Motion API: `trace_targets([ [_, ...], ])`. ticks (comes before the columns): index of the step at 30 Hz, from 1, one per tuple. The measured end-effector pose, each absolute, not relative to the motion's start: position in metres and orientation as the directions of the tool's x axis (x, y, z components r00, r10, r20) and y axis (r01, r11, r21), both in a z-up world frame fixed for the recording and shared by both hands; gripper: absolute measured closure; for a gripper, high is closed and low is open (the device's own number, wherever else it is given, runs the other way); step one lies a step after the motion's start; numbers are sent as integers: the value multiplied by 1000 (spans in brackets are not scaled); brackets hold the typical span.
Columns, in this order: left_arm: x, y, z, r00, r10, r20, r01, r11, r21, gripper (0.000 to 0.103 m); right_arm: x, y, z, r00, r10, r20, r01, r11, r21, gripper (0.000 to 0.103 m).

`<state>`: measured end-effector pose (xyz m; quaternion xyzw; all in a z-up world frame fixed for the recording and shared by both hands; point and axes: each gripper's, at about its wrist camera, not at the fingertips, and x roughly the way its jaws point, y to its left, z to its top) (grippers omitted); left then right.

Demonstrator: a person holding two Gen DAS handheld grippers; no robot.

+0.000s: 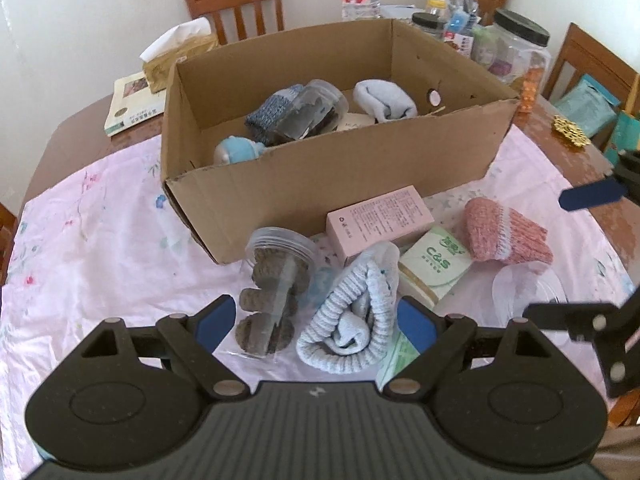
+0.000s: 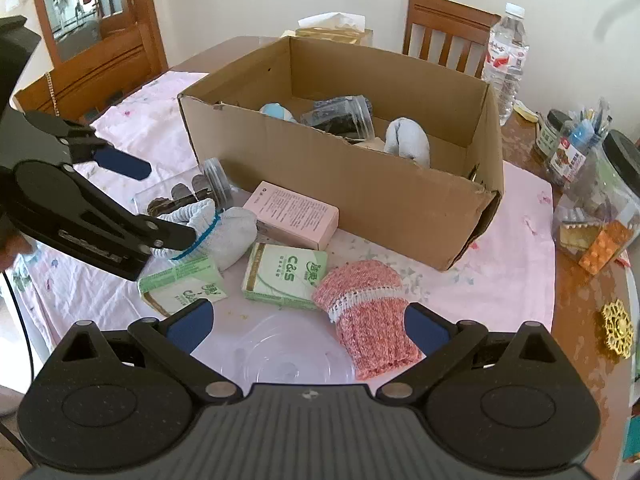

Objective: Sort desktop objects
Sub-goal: 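Withdraw both tools from the cardboard box back over the table, then lower the left tool onto the green C&S tissue pack and close it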

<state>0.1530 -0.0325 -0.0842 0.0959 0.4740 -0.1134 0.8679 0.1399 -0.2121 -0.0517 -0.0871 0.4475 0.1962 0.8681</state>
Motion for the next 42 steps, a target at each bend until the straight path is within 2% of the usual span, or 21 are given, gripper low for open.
trace_targets([
  [5,156,-47,-90,531,-77,-844,254,965,72,15,141,-218,-53,527,265,-807,-400,916,40,0],
  [11,159,-64,-100,540,10,-842,214,965,149,15,146,-226,-56,516,297,-804,-393,916,87,0],
  [28,120,-53,-103,505,127,-854,71,980,187,15,153,-232,-62,472,395,-788,-474,867,150,0],
  [42,75,-36,-120,492,71,-868,95,986,134,15,122,-210,-52,493,366,-790,-471,875,112,0],
])
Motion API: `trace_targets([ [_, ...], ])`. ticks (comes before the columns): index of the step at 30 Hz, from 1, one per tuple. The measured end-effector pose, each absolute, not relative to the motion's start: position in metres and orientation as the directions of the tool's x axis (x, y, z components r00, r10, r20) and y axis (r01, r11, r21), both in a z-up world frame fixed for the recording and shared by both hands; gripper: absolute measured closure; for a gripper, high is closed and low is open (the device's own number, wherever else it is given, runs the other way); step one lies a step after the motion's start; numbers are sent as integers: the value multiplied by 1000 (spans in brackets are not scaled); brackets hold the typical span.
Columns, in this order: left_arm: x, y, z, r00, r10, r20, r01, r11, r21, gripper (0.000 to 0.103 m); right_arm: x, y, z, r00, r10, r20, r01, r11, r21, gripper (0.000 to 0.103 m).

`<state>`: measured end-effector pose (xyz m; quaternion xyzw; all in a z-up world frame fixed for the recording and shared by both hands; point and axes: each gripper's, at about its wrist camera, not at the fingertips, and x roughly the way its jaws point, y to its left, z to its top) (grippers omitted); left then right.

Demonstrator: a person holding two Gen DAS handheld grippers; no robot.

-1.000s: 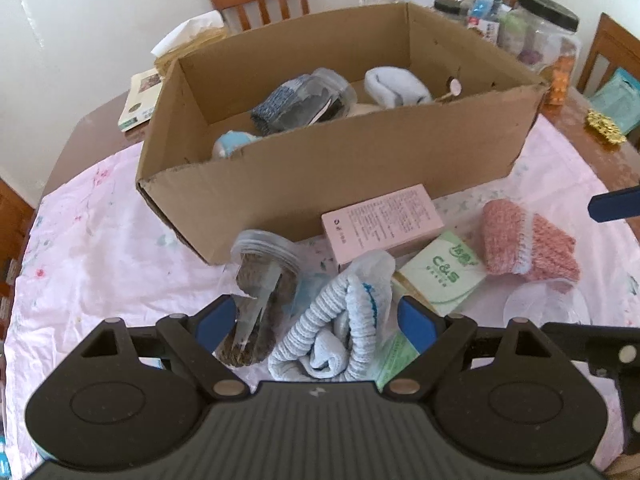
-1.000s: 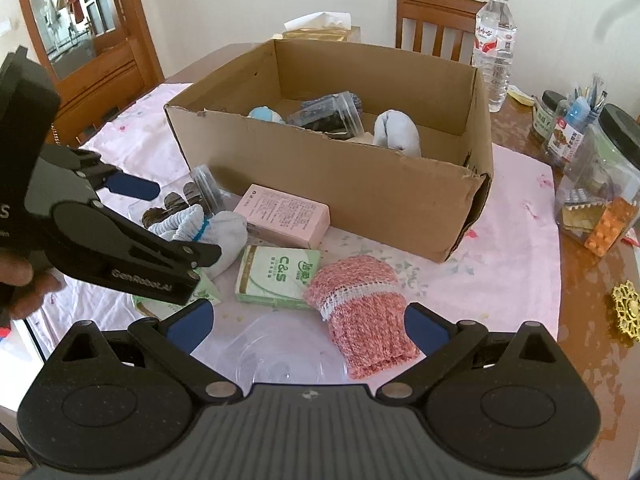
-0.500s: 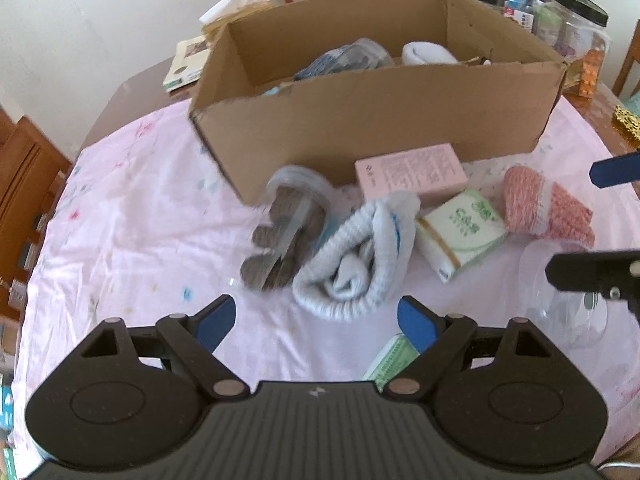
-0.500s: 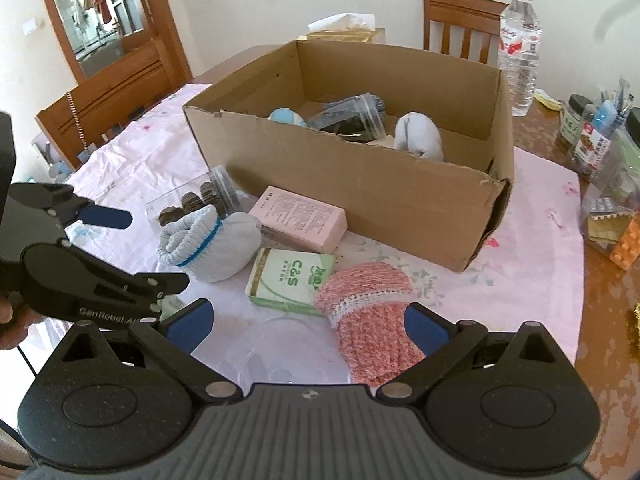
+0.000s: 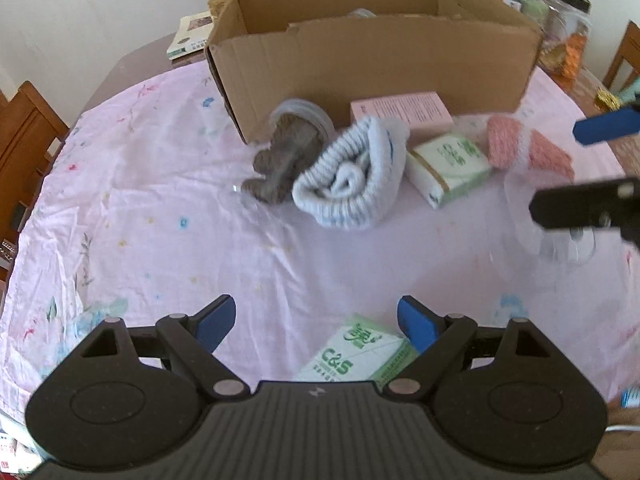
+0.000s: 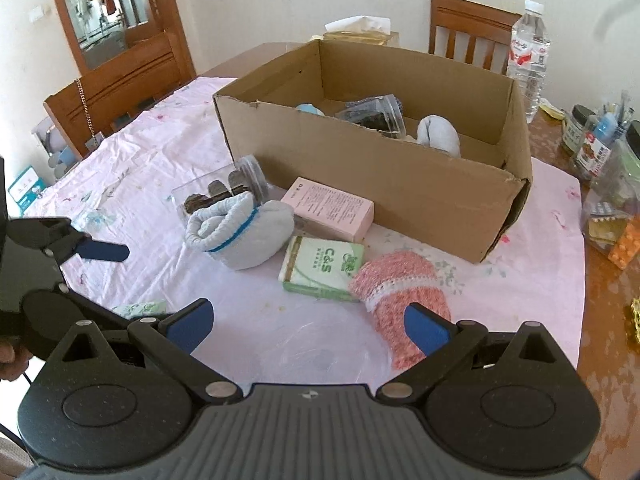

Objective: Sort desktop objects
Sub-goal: 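Lower the left tool onto the green C&S tissue pack and close it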

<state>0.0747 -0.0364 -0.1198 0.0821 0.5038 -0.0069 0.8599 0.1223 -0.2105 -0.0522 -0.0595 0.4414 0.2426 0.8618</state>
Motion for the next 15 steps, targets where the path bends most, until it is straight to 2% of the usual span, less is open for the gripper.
trace_targets([
  [15,26,-18,-126,524,23,-851,133,985,109,13,82,-189,-40,525,326,-787,-450,890,68,0],
])
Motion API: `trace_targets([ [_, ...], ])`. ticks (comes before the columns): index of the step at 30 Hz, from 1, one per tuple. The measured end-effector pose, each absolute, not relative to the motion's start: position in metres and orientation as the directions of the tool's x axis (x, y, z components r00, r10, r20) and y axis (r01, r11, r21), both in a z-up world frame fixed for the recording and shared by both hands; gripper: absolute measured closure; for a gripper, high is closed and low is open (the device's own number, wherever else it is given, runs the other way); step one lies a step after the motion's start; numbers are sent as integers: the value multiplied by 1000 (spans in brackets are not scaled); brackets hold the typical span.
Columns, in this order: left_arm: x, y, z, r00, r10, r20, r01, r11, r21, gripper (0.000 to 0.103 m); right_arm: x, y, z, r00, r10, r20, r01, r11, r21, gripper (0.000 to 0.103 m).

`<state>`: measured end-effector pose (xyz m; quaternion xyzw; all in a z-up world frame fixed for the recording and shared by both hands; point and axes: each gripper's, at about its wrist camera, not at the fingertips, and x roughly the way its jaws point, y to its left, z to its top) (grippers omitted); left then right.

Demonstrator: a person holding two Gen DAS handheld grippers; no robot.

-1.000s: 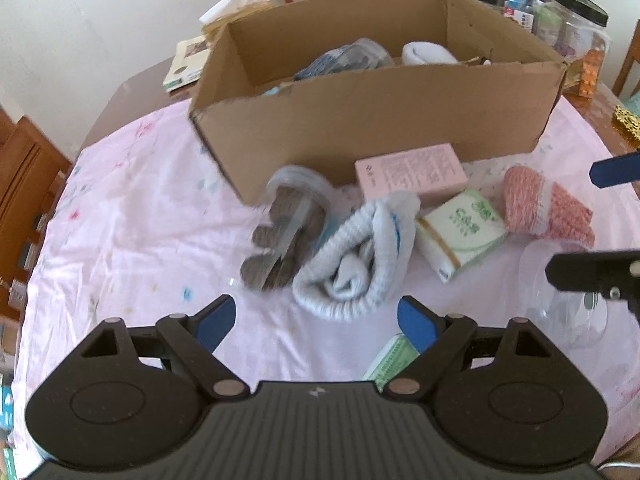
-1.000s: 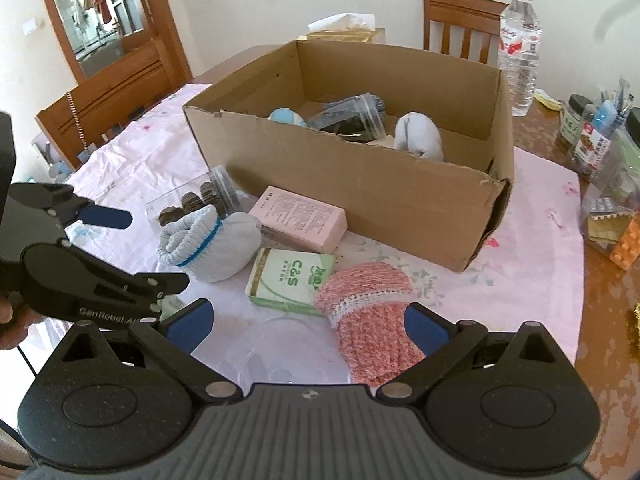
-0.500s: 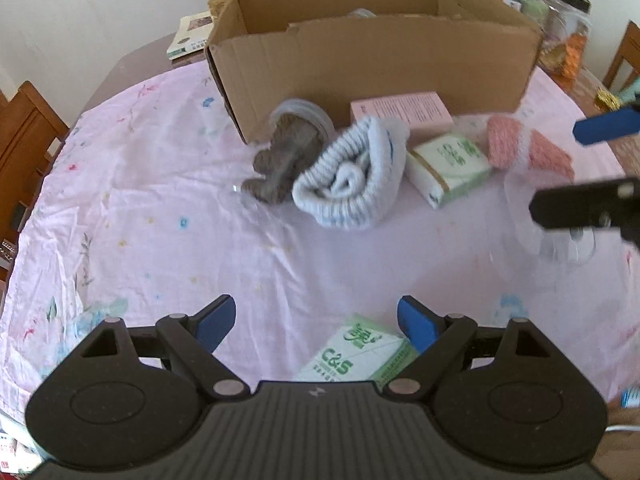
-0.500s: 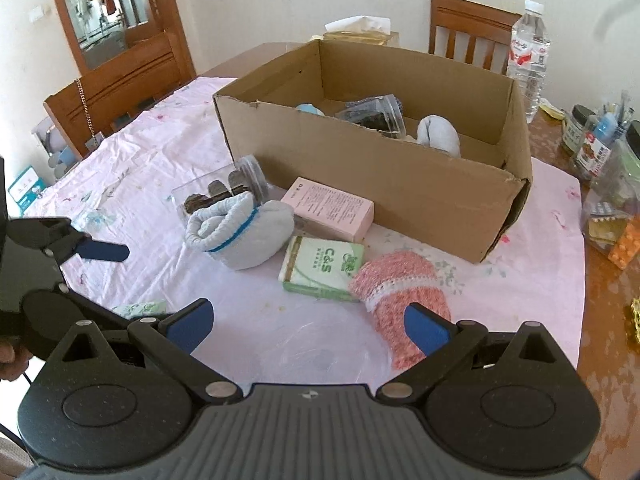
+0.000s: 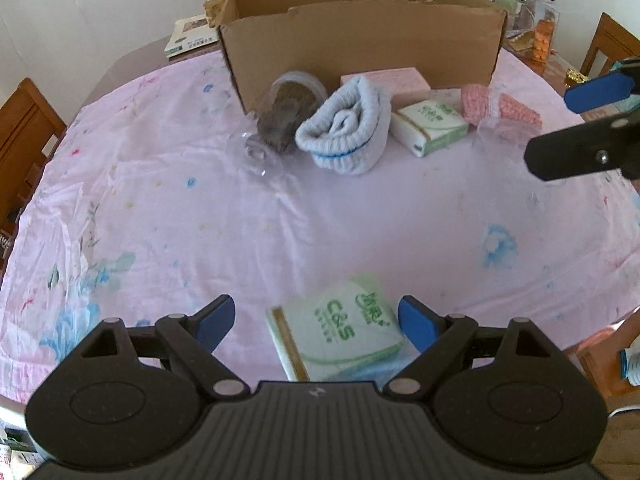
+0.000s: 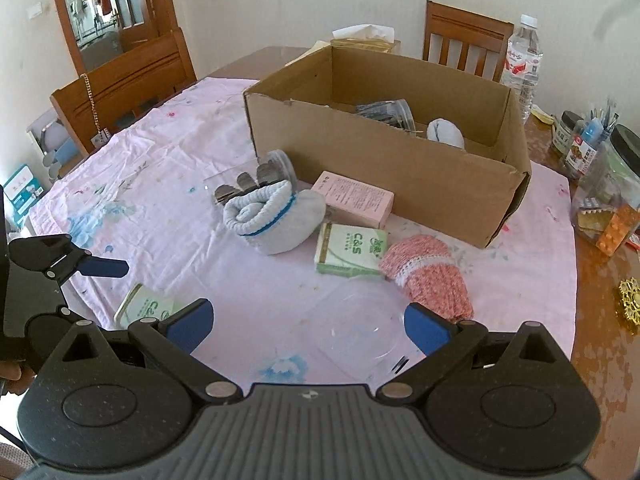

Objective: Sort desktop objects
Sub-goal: 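Lower the left tool onto the green C&S tissue pack and close it, then grasp the second white-and-blue sock with the right tool while the left tool holds the tissue pack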

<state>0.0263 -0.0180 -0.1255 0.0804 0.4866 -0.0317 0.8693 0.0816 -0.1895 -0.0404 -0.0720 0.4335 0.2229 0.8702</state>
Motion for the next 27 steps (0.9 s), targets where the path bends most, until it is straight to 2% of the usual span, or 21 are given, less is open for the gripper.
trace_targets([
  [6,19,-4,-128,517,35,-855,106,989,105,13,72,-183,-41,524,320,-789,-454,889,59,0],
  [14,19,-2,-134,517,-20,-856,102,994,38,14,70,-180,-42,512,309,-802,-464,885,44,0],
  [18,23,-4,-135,516,-13,-856,70,997,27,21,80,-179,-46,492,321,-809,-500,865,39,0],
  [23,22,-2,-136,516,-7,-857,18,1000,3,24,101,-174,-50,479,334,-812,-527,849,38,0],
  [27,21,0,-134,530,-10,-848,15,1000,-2,36,117,-166,-56,461,342,-819,-561,827,30,0],
])
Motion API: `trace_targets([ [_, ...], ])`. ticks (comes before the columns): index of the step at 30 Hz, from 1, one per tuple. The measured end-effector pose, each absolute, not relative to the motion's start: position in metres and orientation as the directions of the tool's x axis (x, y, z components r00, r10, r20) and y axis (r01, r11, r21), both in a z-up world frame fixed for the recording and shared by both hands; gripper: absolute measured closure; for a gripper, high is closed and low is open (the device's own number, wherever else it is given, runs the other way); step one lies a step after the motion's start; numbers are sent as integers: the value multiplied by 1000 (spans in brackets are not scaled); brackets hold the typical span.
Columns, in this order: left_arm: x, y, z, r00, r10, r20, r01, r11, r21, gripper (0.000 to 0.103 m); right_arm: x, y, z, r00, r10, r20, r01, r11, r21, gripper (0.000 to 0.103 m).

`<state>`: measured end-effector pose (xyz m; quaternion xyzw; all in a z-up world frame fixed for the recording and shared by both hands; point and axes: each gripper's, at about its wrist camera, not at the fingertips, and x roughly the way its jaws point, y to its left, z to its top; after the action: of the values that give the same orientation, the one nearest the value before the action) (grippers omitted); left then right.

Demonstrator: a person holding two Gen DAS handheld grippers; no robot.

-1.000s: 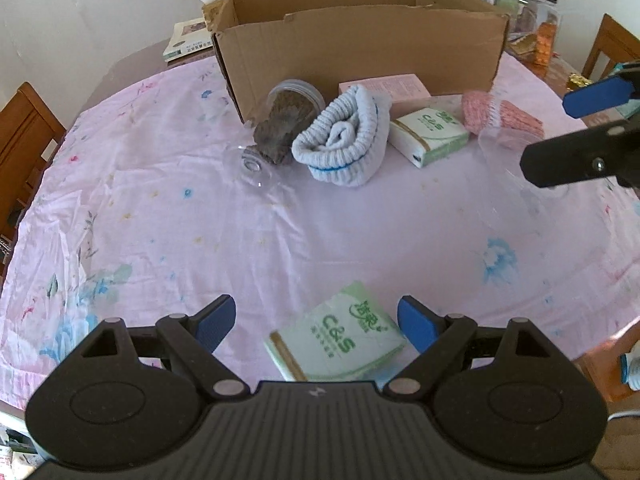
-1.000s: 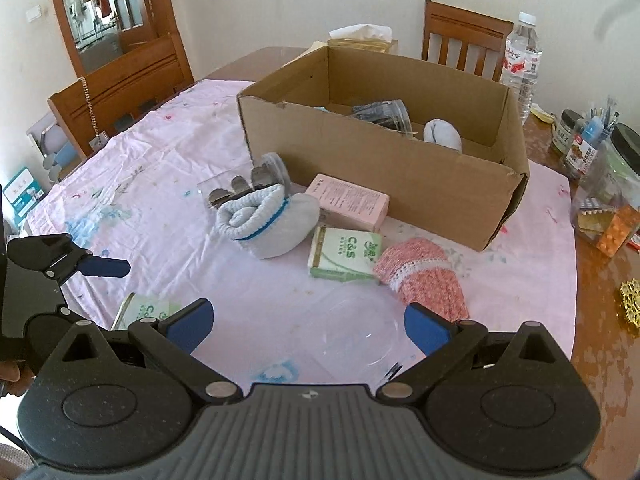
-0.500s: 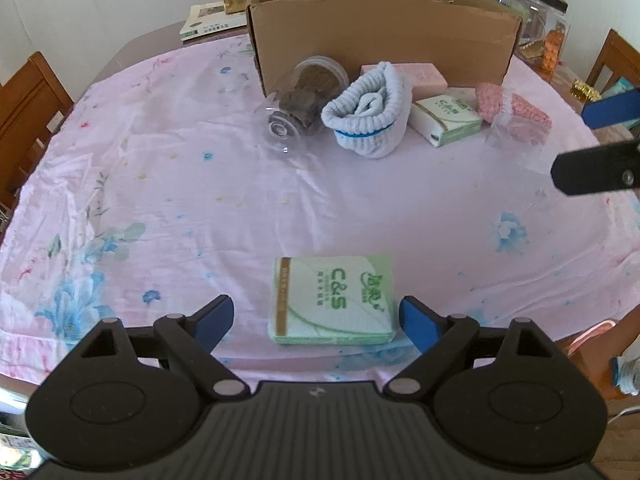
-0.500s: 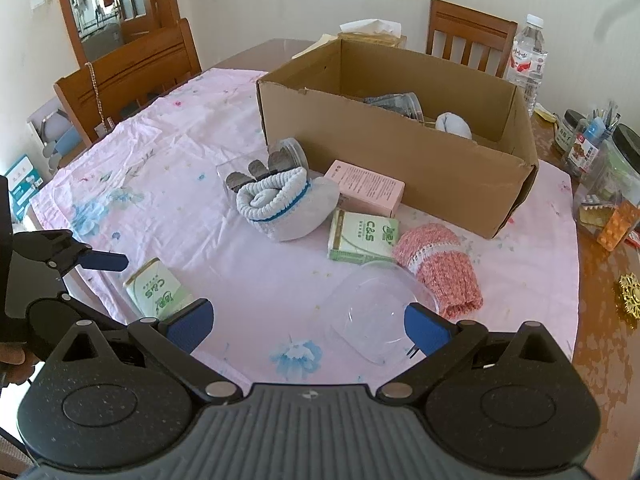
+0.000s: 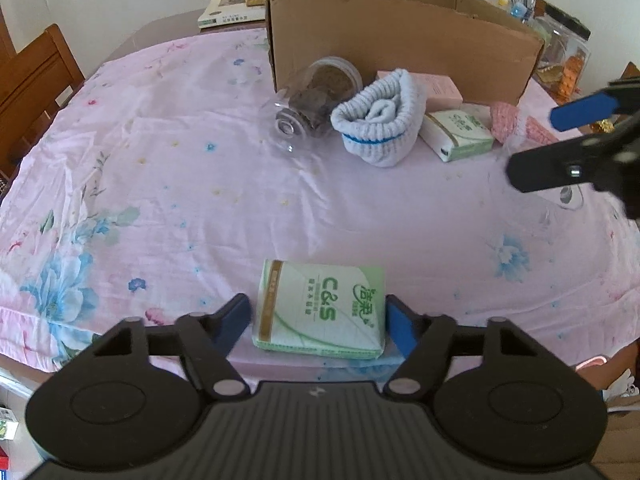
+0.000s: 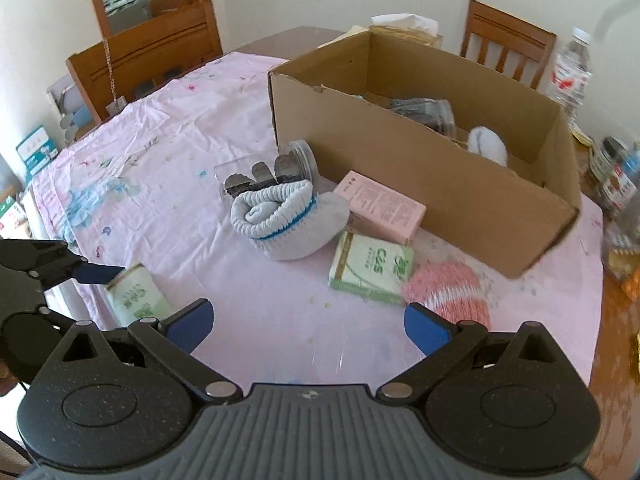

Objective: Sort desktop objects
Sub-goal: 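Grasp the second white-and-blue sock with the right tool while the left tool holds the tissue pack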

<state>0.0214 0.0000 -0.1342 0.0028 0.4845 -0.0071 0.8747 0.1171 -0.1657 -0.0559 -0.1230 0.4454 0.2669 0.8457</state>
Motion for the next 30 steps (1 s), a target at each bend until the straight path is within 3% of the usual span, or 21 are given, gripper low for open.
trace_targets([
  [30,51,43,-136,547,39,-836,-97,995,-18,39,189,-92,-99,376,351,-857,-709,705,-22,0],
])
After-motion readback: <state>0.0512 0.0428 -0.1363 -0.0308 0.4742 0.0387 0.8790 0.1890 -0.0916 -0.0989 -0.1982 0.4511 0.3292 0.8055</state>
